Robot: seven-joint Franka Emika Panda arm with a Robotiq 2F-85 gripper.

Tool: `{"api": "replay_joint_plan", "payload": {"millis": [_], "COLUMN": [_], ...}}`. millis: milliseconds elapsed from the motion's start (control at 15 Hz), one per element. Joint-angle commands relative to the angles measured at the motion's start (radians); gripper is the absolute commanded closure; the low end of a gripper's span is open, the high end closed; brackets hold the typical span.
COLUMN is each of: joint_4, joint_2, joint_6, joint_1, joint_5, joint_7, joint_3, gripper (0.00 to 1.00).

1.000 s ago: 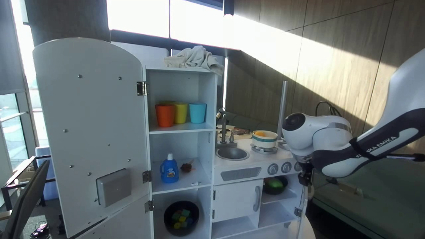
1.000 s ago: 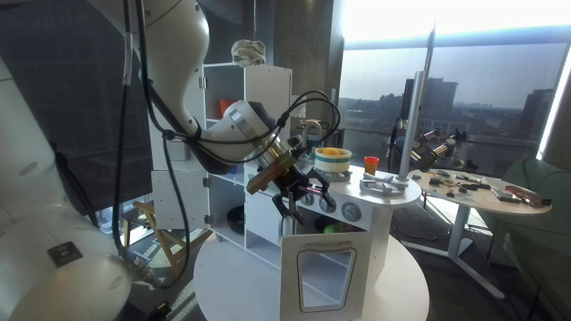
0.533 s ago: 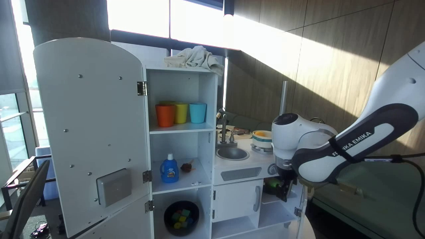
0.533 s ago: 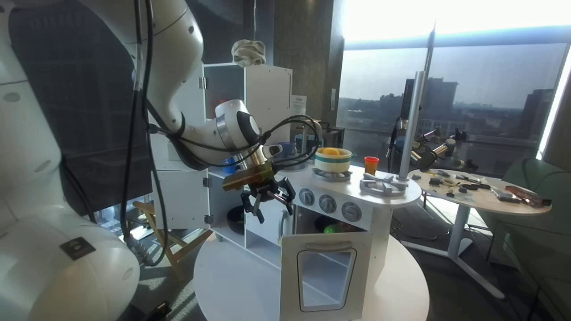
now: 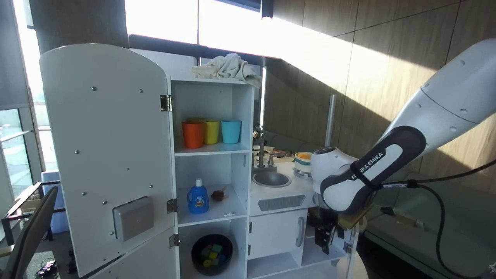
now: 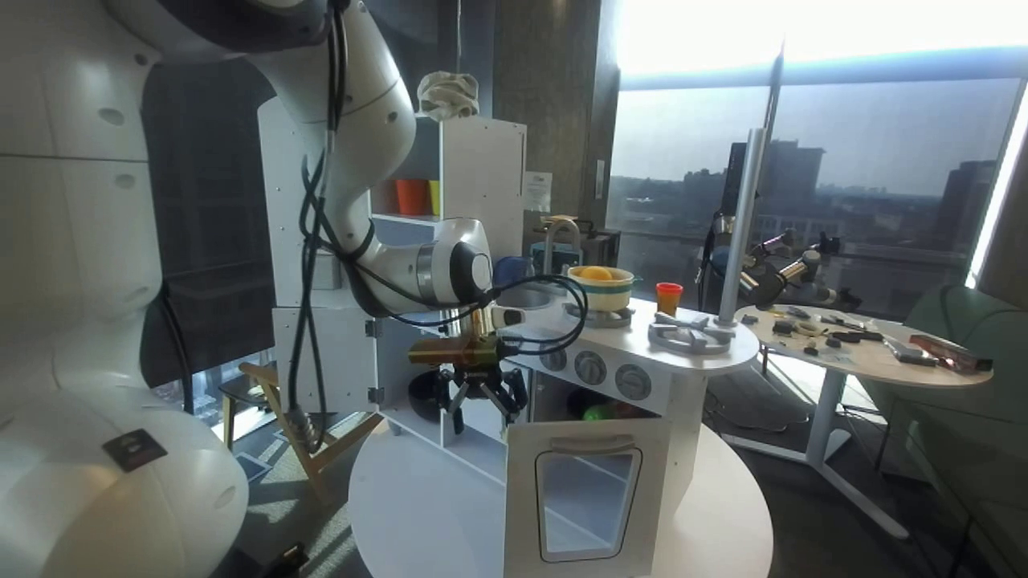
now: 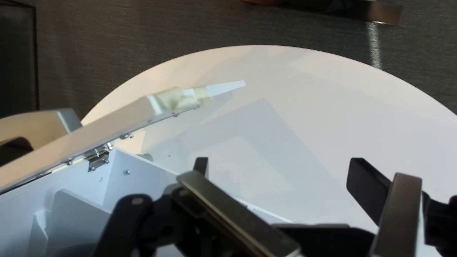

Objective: Close the bottom middle cabinet door, then open the bottom right cabinet door

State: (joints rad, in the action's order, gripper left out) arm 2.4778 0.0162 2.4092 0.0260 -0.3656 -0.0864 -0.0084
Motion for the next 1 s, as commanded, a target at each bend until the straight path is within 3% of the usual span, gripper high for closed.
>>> {"api": "replay_joint_plan", "payload": {"millis": [0, 533, 933], "joint_4": [-0.060, -0.052, -0.044], "joint_2": [0.045, 0.043, 0.047], "joint_6": [-0.035, -0.079, 0.081], "joint_1": [-0.038, -0.087, -0.066], "joint_5": [0.017, 0.026, 0.019], "joint_7": [-0.012, -0.045, -0.038], "joint_3": [-0.028, -0.079, -0.052], "gripper": [0.00, 0.00, 0.00]}}
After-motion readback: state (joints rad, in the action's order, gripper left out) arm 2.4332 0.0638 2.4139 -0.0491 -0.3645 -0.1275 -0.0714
